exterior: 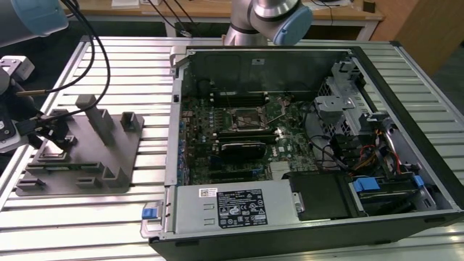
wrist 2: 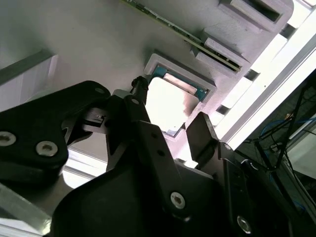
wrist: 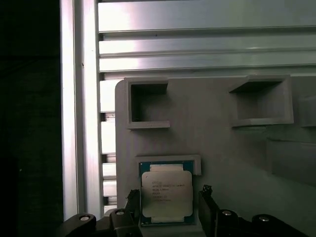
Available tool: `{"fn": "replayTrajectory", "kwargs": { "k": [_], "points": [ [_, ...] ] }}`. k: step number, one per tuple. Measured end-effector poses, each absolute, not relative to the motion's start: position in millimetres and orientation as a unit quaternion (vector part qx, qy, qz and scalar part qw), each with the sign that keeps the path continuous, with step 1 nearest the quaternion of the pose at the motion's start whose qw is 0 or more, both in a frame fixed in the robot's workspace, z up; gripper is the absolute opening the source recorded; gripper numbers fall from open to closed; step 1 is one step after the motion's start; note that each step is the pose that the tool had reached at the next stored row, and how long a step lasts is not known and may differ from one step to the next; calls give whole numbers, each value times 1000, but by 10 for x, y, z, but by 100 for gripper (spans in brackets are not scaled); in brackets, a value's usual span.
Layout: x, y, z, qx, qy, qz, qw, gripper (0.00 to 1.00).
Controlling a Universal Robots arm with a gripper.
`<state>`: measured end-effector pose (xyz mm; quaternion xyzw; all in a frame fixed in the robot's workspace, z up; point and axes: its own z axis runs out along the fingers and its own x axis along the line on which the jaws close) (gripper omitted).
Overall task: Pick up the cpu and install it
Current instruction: 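Pick up the cpu and move it towards the insertion slot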
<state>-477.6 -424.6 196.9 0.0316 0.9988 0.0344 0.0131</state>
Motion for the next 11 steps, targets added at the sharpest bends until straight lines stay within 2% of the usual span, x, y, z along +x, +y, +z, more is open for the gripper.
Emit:
{"fn": "replayTrajectory", "kwargs": {
  "k": [11],
  "points": [
    [-4775,-4239,1940,19,999,35,16,59]
  ]
}}
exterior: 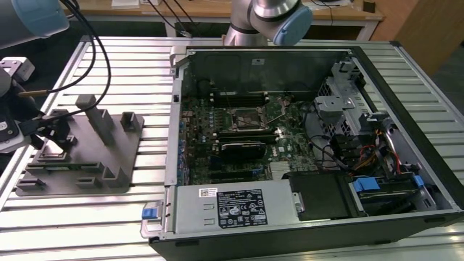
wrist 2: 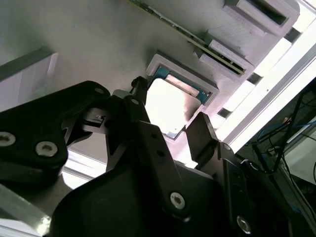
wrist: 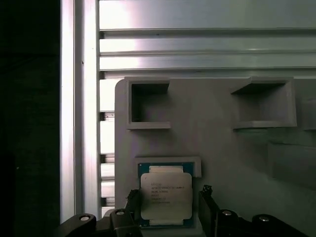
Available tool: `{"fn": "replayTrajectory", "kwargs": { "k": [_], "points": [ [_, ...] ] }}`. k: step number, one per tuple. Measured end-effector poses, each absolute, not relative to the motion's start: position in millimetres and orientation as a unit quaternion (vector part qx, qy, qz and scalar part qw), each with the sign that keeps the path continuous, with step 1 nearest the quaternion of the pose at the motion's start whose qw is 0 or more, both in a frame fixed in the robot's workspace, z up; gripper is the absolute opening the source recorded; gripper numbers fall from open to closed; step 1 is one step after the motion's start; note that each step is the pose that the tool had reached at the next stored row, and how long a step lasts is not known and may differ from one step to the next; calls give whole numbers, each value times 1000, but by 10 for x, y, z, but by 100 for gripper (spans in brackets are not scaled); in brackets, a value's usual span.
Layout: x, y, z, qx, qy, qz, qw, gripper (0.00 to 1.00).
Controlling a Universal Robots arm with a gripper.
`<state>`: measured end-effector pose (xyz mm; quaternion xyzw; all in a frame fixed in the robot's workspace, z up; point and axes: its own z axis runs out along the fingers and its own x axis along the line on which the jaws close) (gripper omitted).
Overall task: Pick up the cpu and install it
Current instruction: 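Pick up the cpu and move it towards the insertion slot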
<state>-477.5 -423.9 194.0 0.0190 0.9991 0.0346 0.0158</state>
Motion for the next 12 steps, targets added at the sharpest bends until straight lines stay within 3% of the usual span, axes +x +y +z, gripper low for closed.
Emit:
{"fn": "replayTrajectory", "kwargs": {
  "k": [12],
  "points": [
    [-4806,-4207,1906,10,999,34,16,59]
  ]
}}
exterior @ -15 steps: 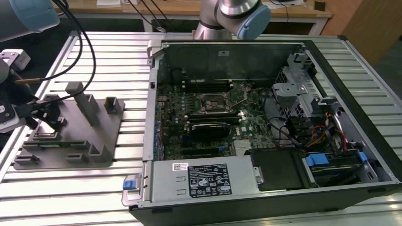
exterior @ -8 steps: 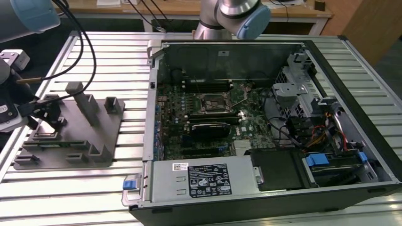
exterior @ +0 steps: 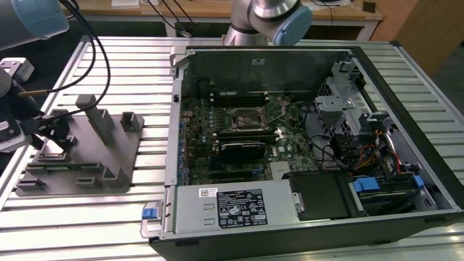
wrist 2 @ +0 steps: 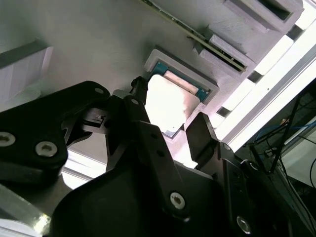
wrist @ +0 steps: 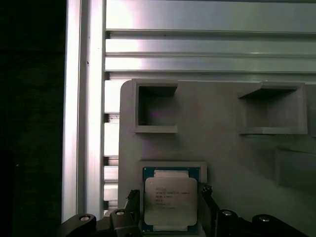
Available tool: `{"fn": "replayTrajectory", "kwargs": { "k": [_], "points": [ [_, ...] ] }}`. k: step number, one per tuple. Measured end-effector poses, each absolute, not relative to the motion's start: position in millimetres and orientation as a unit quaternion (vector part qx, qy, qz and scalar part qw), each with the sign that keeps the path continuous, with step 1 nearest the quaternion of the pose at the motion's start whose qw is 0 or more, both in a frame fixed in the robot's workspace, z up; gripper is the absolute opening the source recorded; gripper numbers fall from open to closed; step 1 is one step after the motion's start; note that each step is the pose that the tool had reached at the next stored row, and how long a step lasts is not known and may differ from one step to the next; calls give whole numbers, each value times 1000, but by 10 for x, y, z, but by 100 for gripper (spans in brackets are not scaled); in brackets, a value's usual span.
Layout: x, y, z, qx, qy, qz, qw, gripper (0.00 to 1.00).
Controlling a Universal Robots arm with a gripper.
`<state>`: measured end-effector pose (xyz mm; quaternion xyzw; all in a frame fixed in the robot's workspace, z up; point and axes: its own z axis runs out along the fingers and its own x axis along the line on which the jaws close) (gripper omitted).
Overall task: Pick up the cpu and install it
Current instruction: 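Pick up the cpu and move it towards the insertion slot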
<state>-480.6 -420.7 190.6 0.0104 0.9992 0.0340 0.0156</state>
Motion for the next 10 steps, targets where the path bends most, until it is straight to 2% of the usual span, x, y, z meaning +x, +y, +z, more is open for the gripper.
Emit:
{"fn": "replayTrajectory", "kwargs": {
  "k": [10],
  "points": [
    [-4803,-4180,1877,10,999,33,16,59]
  ]
}}
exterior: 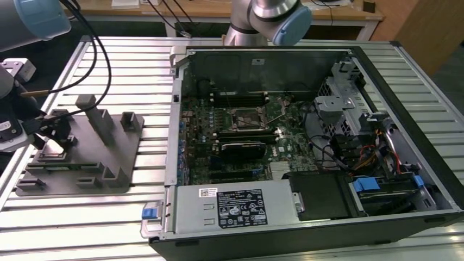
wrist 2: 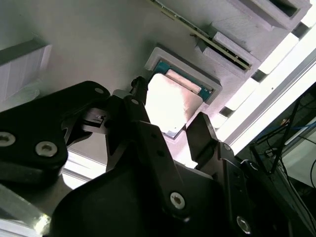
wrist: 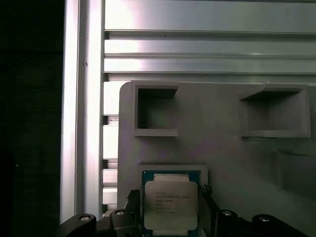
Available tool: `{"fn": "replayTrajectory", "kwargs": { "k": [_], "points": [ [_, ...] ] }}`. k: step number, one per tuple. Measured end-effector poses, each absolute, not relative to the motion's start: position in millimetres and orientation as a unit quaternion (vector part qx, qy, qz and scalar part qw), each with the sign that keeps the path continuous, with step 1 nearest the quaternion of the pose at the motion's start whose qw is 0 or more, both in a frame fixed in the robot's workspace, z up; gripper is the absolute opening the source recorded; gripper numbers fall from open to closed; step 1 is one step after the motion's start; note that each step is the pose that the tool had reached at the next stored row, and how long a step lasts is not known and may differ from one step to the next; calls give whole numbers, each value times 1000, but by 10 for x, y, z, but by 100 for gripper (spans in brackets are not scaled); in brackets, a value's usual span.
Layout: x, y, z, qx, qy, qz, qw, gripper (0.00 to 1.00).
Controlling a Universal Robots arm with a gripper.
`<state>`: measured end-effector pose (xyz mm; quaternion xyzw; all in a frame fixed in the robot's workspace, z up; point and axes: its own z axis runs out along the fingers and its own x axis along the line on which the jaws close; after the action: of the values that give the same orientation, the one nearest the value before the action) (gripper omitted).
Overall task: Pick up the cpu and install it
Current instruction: 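Pick up the cpu and move it towards the insertion slot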
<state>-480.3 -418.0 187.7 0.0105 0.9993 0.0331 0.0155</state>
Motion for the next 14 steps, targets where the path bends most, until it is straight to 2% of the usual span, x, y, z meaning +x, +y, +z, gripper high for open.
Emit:
{"fn": "replayTrajectory", "kwargs": {
  "k": [14],
  "points": [
    [-4803,-4175,1829,10,999,32,16,59]
  ]
}}
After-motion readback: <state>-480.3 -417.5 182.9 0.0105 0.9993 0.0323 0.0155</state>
